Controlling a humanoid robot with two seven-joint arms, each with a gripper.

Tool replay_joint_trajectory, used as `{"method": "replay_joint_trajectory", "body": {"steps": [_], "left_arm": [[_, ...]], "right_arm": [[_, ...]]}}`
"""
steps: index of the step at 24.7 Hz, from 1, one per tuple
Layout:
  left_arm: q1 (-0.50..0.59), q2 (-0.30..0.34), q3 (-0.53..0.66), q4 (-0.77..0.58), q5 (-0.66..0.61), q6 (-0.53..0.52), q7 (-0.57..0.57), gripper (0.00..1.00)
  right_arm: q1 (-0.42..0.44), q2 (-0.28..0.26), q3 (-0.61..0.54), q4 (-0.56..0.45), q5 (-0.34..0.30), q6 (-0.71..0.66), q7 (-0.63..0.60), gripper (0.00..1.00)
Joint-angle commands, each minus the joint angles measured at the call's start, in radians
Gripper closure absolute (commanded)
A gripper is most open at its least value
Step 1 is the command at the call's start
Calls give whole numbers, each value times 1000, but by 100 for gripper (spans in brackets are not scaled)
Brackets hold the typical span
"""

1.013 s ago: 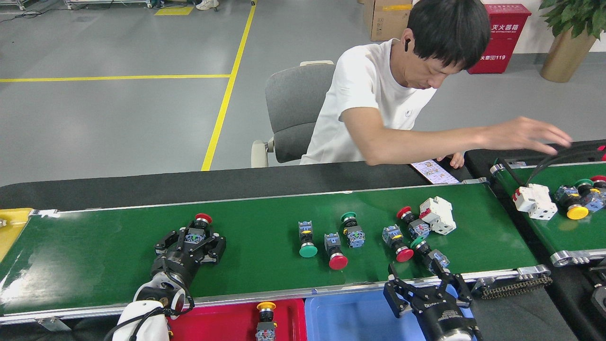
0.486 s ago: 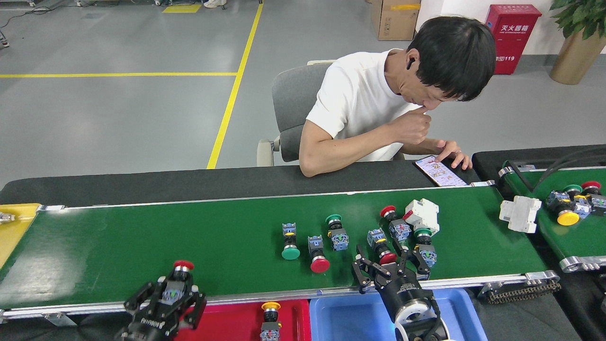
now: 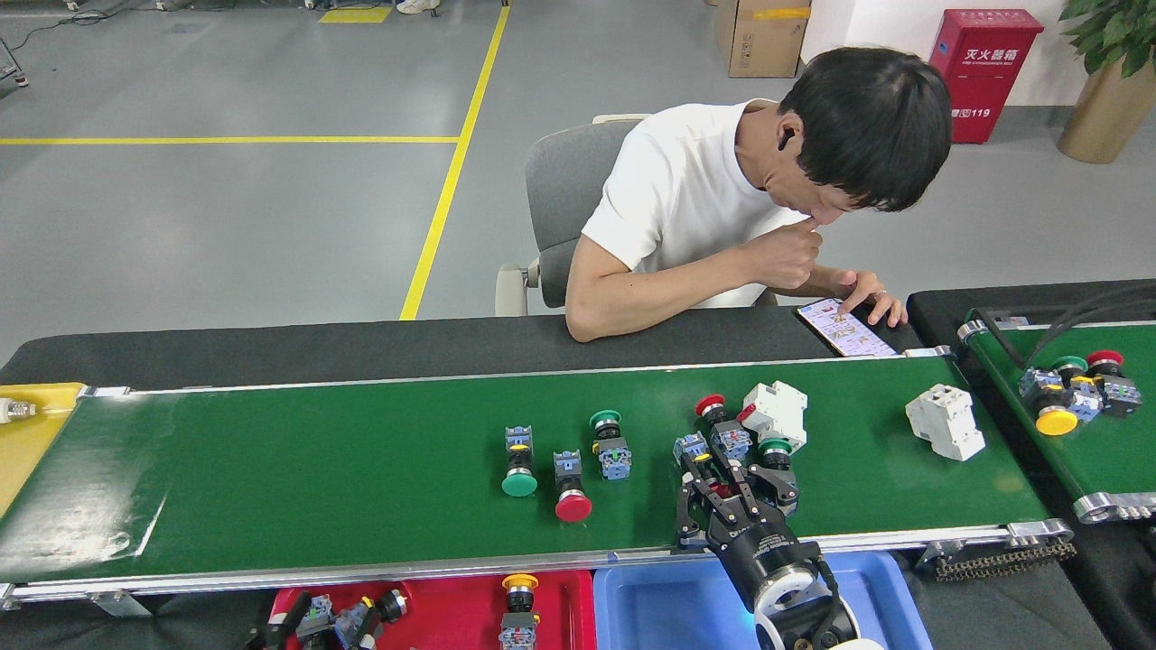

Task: Pick switch part from conveyor to tray

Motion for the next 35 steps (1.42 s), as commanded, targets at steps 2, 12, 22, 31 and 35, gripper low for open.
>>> {"method": "replay_joint_trajectory", "body": {"steps": [2, 12, 22, 31, 35], "left_arm": [[-10, -7, 83, -12, 45, 3, 9, 0], [-33, 8, 212, 76, 137, 4, -5, 0], [-177, 68, 75, 105, 50, 1, -13, 0], [-333, 88, -117, 225, -19, -1, -39, 0], [-353, 83, -157, 235, -21, 1, -46, 0]], "right_arm": [[26, -1, -3, -88, -28, -62, 7, 96], [282, 39, 103, -326, -86, -500, 31, 19], [232, 88, 43, -309, -90, -406, 74, 2], [242, -10, -268, -311, -89, -119, 68, 1], [290, -19, -293, -312, -89, -124, 68, 1]]}}
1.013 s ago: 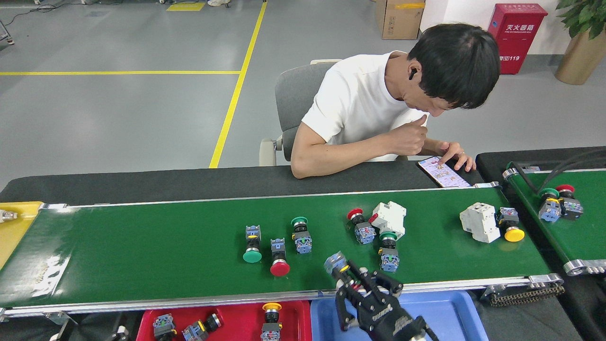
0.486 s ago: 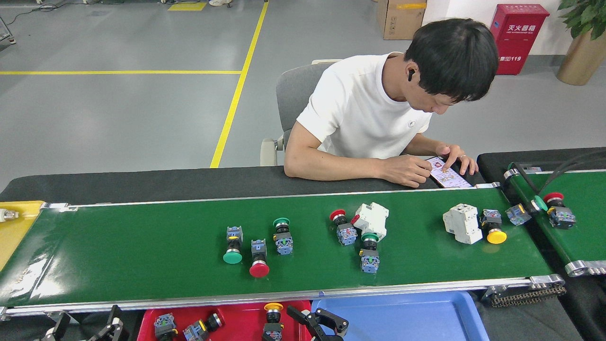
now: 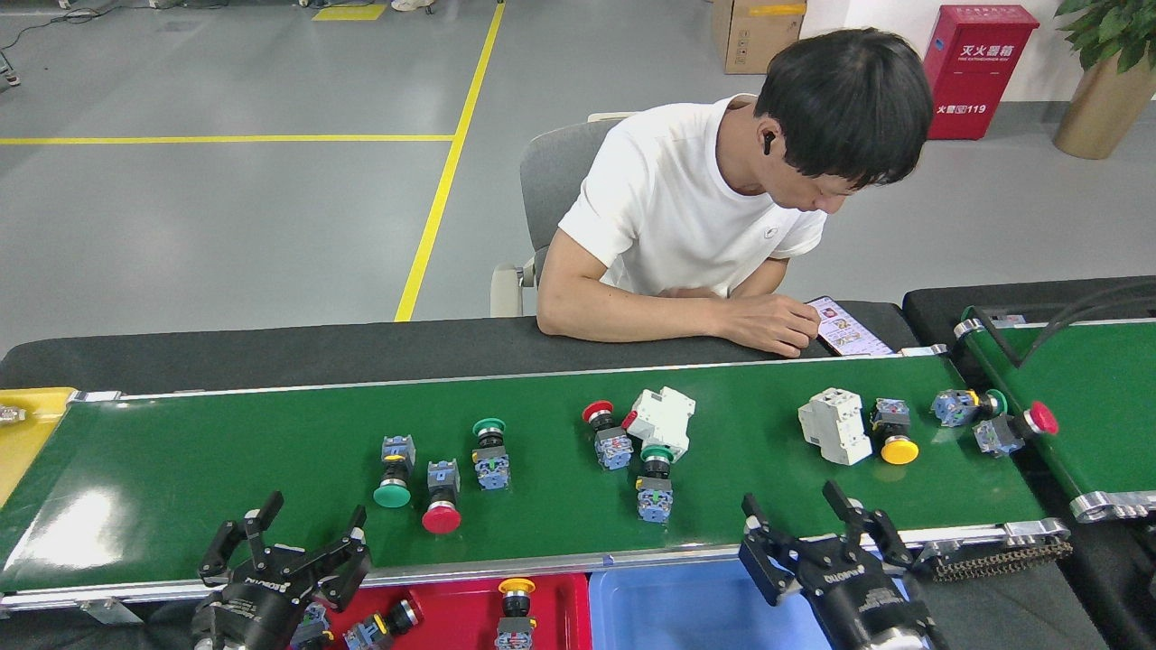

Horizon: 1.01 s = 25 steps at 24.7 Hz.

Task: Pick switch part from conveyor to tray

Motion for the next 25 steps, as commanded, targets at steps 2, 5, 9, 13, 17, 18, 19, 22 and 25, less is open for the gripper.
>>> {"method": "replay_joint_trajectory", "body": {"steps": [2, 5, 9, 13, 17, 18, 19, 22, 25], "left_arm": [[-62, 4, -21, 28, -10, -1, -22, 0], [-144, 3, -34, 131, -32, 4, -23, 0], [-272, 9, -36, 312, -40, 4, -19, 0], [-376, 15, -34, 472, -50, 5, -13, 12], [-385, 32, -36, 492, -50, 2, 38, 67], [-382, 33, -36, 489, -50, -1, 50, 84], [-381, 33, -36, 487, -50, -1, 52, 92], [-352, 26, -28, 436, -41, -7, 62, 97], [-272, 32, -22, 303, -15, -15, 66, 97]], "right_arm": [[-17, -7, -9, -4, -6, 10, -7, 1], [-81, -7, -9, 47, -4, 13, -4, 1], [-210, -8, -7, 168, 2, 16, 0, 1], [-350, -13, 0, 301, 7, 30, 7, 1], [-425, -11, 14, 395, 8, 36, 5, 1], [-443, -8, 34, 422, 10, 37, 5, 2], [-457, -4, 57, 445, 8, 37, 5, 4], [-489, 21, 143, 511, -4, 25, -10, 30], [-494, 10, 208, 513, -4, 7, -39, 81]]}}
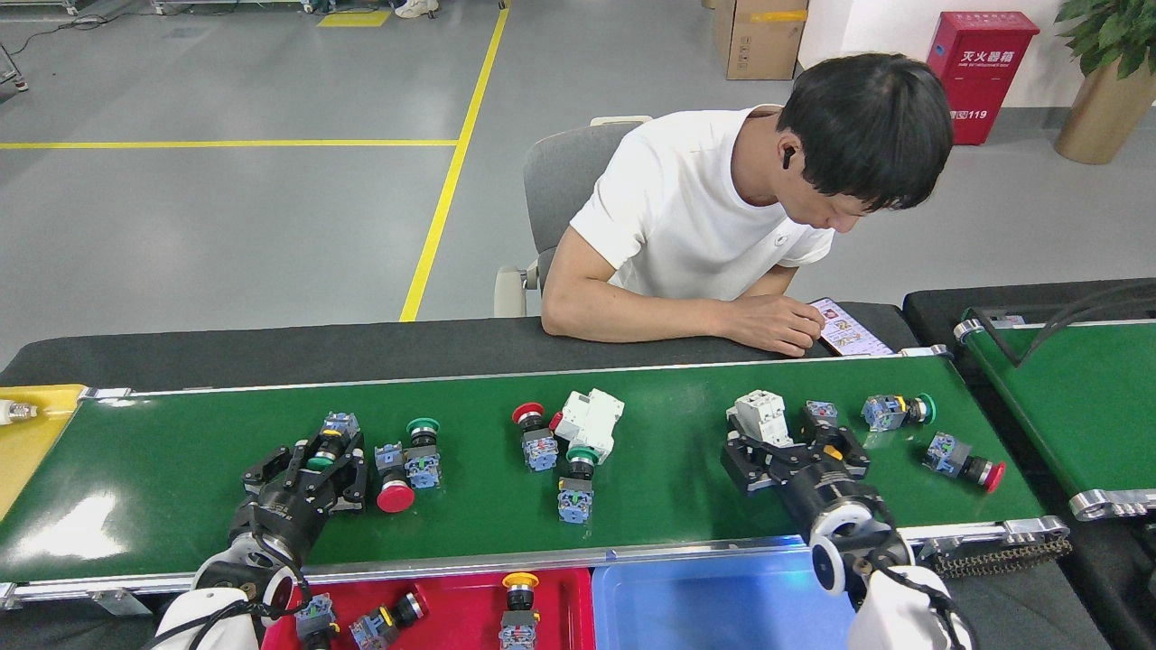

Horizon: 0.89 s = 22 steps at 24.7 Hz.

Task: Pick switch part from conveyor to tray

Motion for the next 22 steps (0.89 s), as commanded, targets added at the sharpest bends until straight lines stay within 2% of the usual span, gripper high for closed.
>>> {"method": "replay_joint_trajectory", "body": {"steps": [1, 3, 7, 9, 13, 14, 15, 16, 17, 18, 19, 21, 22], "left_arm": [[42, 10, 7, -104, 23, -12, 13, 97], [131, 13, 20, -226, 30, -14, 13, 96], [347, 11, 29, -487, 24, -15, 15, 96], [441, -1, 17, -562, 10, -12, 16, 96], [548, -9, -63, -596, -88, -8, 87, 94], [561, -7, -69, -596, -92, -8, 93, 85], [573, -9, -69, -596, -92, -6, 93, 69], [578, -15, -65, -596, -94, -3, 94, 48], [578, -23, -62, -596, -94, -3, 96, 34], [576, -26, -60, -596, -94, -6, 94, 14], [574, -27, -58, -596, -92, -6, 96, 0], [576, -29, -49, -596, -89, -2, 96, 0], [579, -30, -26, -596, -86, 1, 96, 0]], "right_arm": [[-18, -10, 16, -12, -3, -31, -45, 90], [-18, -10, 16, -18, -3, -45, -68, 94], [-7, -12, 10, -74, -16, -97, -68, 95], [27, -38, -10, -160, -55, -141, -62, 95], [199, -128, -21, -395, -171, -259, -37, 95], [246, -164, -27, -450, -210, -308, -34, 94], [289, -194, -43, -487, -245, -361, -36, 94], [331, -223, -63, -510, -279, -424, -36, 93], [369, -253, -96, -516, -325, -525, -36, 91], [390, -271, -136, -505, -365, -629, -36, 90], [403, -280, -167, -484, -386, -672, -34, 89], [426, -279, -188, -463, -388, -672, -34, 85], [439, -277, -188, -464, -388, -672, -30, 79]]}}
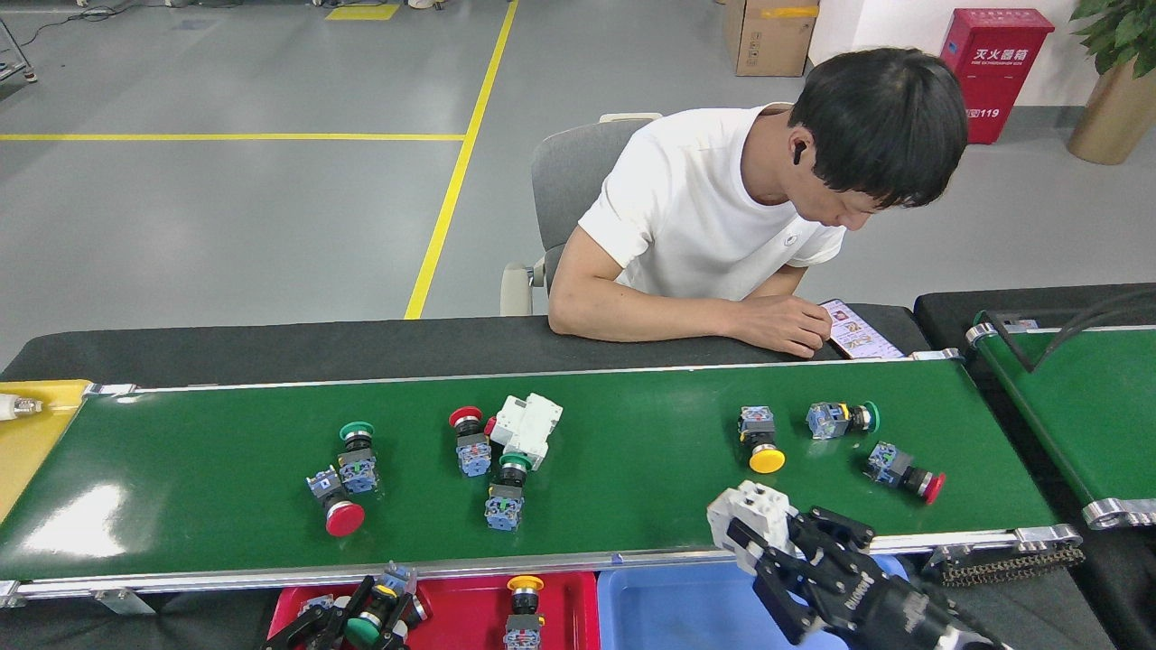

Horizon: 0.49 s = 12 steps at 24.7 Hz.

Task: Pick switch part from conveyor to tray

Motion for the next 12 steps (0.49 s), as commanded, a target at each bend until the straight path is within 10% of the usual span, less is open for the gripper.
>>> {"method": "replay_joint_trajectory", "body": {"steps": [1, 2, 5, 7, 12], "left_arm": [[0, -9, 57, -14, 6, 10, 9, 0], [0, -26, 88, -15, 9, 10, 9, 0], [11, -86, 227, -8, 59, -2, -2, 0], [25, -86, 307, 2, 128, -3, -16, 0], [55, -52, 390, 17, 271, -5, -80, 0]], "right_arm": [[22, -2, -7, -11, -7, -43, 17, 61], [38, 1, -7, -19, -7, -43, 31, 42], [71, 0, -45, -30, -14, -43, 40, 34], [72, 5, -103, -27, -14, -43, 43, 2], [60, 58, -139, -19, -44, -43, 51, 2]]}}
